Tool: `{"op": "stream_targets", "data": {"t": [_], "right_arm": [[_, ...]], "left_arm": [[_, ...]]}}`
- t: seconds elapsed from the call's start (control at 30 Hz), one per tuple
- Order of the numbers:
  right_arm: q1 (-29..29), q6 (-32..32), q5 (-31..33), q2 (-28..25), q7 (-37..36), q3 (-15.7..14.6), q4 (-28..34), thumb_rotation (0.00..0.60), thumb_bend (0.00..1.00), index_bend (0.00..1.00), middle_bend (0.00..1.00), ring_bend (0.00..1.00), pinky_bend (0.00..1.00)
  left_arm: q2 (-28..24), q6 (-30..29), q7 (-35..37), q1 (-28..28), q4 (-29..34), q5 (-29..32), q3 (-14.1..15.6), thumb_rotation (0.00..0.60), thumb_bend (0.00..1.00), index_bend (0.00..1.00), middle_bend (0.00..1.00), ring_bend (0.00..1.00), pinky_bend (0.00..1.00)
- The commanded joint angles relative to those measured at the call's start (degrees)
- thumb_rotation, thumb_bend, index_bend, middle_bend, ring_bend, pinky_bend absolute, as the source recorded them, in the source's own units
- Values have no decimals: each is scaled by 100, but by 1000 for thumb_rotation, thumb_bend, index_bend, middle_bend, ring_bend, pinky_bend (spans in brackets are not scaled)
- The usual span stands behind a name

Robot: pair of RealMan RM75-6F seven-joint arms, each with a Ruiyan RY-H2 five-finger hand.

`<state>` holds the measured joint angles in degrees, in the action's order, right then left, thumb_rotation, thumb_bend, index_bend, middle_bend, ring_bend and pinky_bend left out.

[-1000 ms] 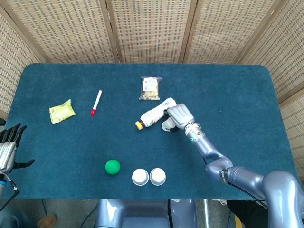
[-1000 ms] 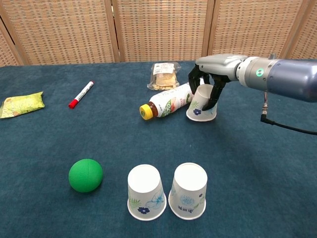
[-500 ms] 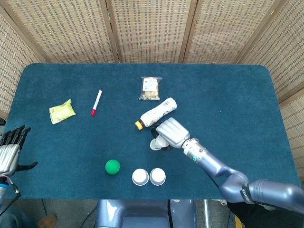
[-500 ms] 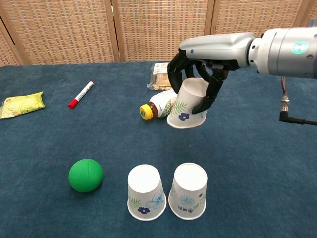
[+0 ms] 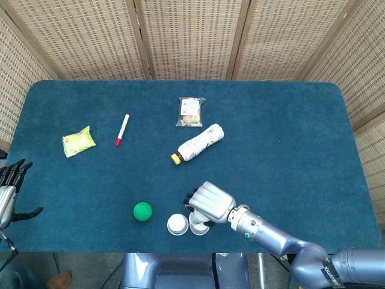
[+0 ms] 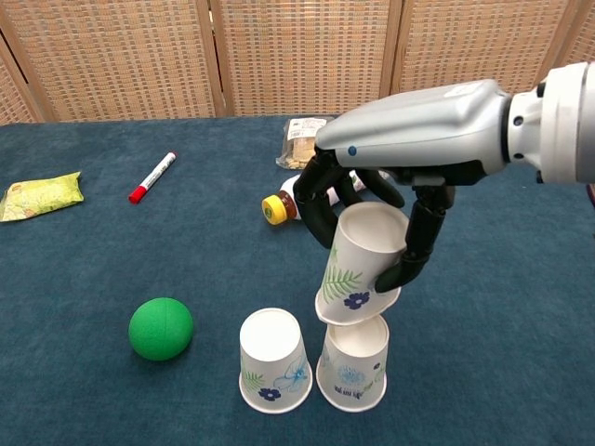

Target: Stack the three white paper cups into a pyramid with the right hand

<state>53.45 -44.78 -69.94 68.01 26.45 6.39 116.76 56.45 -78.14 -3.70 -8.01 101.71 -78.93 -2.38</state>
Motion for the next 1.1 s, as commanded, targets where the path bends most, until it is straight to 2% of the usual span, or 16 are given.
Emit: {"op": "stream_targets", "data": {"t": [0.03,0.3,0.87,0.93,1.0,1.07,1.1], "right_arm": [[10,-158,241,39,275,-72,166,600,367,538,580,552,663],[161,-260,633,316,800,-207,350,600,368,539,579,553,663],[478,-447,1033,765,1169,-207,190,600,359,519,572,552,663],[528,-433,1130,724,1246,-239,206,600,264,412,504,510,634],[572,-429,1199,659,1302,-251,274,600,64,161,284,379,478],[588,-499,1224,604,1318,-227,364,600,0,31,128,279,342],[587,-554,1215,566,1341,-215,405,600,0,11,97,248,308]], "left_arm": [[-37,-69,60,46,14,-103,44,600,0,0,0,0,0],[-57,-98,76,69,32,-177,68,600,0,0,0,0,0],[-66,-48,108,53,5,-125,38,600,0,0,0,0,0],[-68,-41,98,47,8,-114,31,600,0,0,0,0,0],[-69,-39,106,50,6,-108,30,600,0,0,0,0,0],[-68,-36,114,48,0,-101,25,600,0,0,0,0,0],[-70,-30,114,45,0,-97,23,600,0,0,0,0,0]]}}
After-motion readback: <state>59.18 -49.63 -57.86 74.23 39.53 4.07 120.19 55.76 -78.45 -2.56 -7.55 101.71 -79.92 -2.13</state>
